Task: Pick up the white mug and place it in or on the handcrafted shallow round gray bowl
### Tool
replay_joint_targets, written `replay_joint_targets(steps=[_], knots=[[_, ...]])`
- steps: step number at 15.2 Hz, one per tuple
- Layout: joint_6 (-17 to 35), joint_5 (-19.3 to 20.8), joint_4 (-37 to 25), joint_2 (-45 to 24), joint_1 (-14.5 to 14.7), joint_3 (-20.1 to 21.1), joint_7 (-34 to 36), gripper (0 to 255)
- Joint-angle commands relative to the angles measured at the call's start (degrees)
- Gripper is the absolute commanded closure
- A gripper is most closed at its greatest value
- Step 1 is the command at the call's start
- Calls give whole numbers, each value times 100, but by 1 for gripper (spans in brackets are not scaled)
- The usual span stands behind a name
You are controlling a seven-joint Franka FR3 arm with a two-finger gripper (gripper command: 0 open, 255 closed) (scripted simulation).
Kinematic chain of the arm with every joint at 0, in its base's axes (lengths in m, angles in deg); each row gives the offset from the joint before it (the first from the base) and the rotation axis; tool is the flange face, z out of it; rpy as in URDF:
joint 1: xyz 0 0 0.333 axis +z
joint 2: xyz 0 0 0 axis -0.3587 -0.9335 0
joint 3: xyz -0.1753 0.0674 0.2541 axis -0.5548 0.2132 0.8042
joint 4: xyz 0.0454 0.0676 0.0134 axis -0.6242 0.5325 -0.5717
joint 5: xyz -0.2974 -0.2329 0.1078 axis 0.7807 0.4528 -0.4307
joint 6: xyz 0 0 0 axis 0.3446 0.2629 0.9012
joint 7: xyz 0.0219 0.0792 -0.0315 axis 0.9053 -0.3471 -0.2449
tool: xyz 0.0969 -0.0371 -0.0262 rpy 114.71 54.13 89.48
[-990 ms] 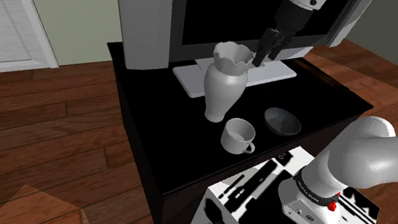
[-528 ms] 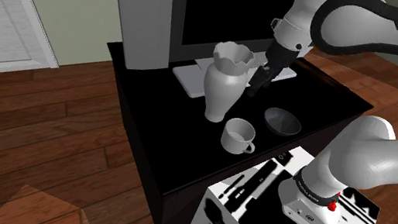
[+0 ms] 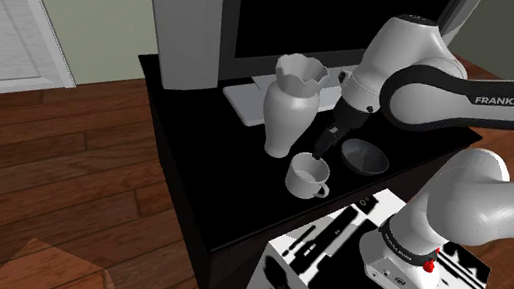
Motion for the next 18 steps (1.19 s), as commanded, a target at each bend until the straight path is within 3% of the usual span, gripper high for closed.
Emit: replay_joint_targets(steps=[1,7,15,16,18], knots=[[279,-51,218,-61,42,36,-14,0],[1060,-180,525,-536,114,122,-38,0],[1058,-179,524,-535,114,121,-38,0],[1058,-179,524,-535,114,121,-38,255],[1058,-179,524,-535,114,121,-38,255]])
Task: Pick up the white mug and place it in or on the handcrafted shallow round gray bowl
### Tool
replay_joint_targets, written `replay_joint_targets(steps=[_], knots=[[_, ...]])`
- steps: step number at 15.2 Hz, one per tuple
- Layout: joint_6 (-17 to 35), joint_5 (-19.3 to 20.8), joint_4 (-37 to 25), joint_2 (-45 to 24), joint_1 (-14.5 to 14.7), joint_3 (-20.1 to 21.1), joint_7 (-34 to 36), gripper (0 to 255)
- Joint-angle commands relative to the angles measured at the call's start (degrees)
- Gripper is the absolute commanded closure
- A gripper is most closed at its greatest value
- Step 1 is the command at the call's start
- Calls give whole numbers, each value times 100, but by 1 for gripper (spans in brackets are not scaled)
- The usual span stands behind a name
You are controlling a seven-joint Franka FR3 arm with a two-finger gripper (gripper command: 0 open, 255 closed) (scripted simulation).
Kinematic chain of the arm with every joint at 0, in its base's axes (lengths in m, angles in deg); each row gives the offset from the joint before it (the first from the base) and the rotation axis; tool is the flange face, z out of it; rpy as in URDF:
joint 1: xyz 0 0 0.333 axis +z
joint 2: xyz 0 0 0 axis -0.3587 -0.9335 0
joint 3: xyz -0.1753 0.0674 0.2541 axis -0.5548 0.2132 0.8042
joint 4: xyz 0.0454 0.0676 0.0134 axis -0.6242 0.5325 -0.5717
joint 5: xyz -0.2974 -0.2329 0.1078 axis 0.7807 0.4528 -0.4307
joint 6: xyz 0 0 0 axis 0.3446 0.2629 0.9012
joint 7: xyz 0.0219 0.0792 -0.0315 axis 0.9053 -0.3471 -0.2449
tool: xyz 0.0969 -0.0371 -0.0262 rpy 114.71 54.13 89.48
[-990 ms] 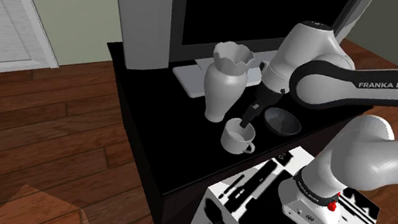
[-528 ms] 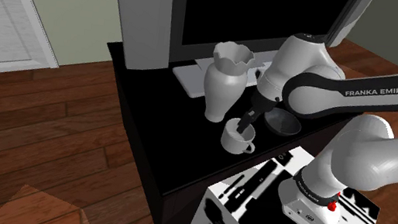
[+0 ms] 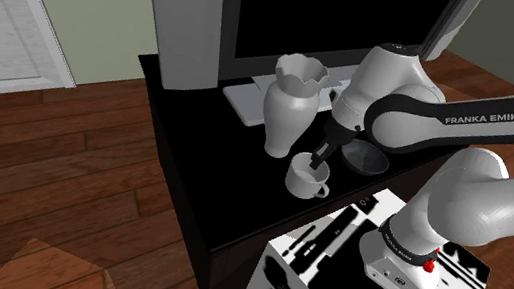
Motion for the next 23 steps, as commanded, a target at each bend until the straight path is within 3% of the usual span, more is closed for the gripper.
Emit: replay_joint_targets(steps=[1,7,23], knots=[[0,0,0,0,0,0,0,255],[2,0,0,-1,0,0,0,255],[-1629,248,-957,679,-132,-154,94,255]])
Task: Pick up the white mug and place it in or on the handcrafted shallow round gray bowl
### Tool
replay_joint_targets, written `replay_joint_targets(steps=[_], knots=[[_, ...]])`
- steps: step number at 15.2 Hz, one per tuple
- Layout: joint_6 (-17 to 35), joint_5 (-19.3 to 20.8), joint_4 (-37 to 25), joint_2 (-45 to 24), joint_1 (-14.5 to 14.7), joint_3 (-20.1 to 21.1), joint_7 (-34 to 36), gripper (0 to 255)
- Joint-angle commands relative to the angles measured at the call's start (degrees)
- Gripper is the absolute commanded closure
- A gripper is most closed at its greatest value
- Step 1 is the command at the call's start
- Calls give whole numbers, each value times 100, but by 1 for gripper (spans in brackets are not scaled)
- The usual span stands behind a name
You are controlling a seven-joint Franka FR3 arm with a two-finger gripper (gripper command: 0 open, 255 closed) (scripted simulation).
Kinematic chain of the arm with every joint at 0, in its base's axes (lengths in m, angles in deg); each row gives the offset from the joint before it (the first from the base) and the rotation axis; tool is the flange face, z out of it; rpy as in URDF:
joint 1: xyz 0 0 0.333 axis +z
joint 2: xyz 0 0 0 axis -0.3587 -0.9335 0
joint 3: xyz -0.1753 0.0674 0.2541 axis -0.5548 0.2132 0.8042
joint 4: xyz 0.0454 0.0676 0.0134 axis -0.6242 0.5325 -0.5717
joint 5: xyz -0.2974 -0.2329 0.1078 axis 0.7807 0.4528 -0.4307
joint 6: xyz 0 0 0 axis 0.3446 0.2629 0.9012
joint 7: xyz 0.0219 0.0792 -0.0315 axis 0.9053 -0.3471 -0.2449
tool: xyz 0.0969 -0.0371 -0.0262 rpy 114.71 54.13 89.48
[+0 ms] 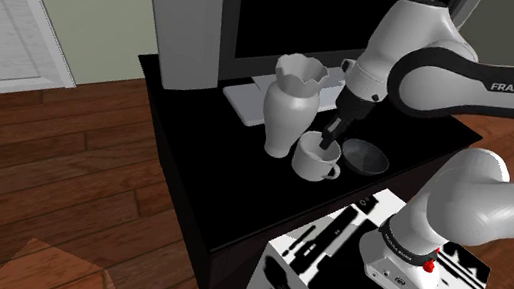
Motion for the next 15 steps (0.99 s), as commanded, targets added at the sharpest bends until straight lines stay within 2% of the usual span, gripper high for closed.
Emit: replay_joint_targets(steps=[1,7,15], knots=[[-207,30,-131,74,-14,-25,8,255],[-697,98,-563,134,-49,-79,36,255],[-1426,1078,-383,962,-804,-1299,-1113,255]])
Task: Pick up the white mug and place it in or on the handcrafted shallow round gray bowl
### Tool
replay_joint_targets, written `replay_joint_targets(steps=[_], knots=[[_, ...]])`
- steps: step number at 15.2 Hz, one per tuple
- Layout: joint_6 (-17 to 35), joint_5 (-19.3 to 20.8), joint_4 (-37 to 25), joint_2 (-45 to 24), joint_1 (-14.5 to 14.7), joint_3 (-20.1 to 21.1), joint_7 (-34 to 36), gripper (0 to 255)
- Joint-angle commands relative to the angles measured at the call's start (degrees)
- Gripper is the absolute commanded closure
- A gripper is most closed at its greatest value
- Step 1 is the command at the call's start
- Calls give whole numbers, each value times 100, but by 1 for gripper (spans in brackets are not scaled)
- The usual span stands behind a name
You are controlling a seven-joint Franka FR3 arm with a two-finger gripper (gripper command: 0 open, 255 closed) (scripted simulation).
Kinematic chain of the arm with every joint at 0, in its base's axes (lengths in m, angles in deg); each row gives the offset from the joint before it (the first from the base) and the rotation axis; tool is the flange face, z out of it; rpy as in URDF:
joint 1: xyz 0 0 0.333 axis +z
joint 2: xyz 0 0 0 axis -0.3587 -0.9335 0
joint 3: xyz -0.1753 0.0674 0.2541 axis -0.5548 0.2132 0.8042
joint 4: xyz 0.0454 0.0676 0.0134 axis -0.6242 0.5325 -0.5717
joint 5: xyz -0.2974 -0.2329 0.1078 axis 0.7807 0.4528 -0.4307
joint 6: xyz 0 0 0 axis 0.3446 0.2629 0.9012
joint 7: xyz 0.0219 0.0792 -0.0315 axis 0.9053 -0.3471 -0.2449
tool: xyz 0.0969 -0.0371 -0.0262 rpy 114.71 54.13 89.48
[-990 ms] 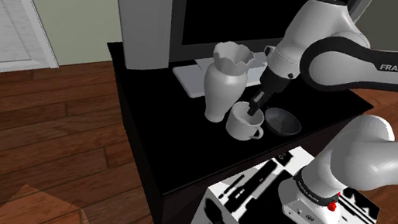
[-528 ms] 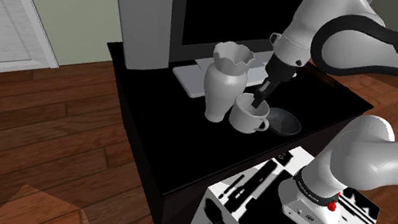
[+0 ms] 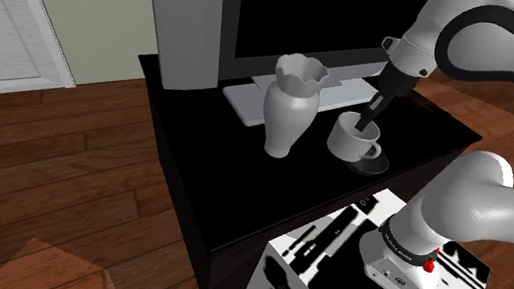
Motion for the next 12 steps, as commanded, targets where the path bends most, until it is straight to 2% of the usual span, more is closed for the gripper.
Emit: replay_joint_targets(steps=[1,9,12], knots=[[-161,283,-54,89,-211,-326,-319,255],[-509,1334,-450,43,-922,-1589,-1535,255],[-383,1433,-324,44,-977,-1701,-1603,255]])
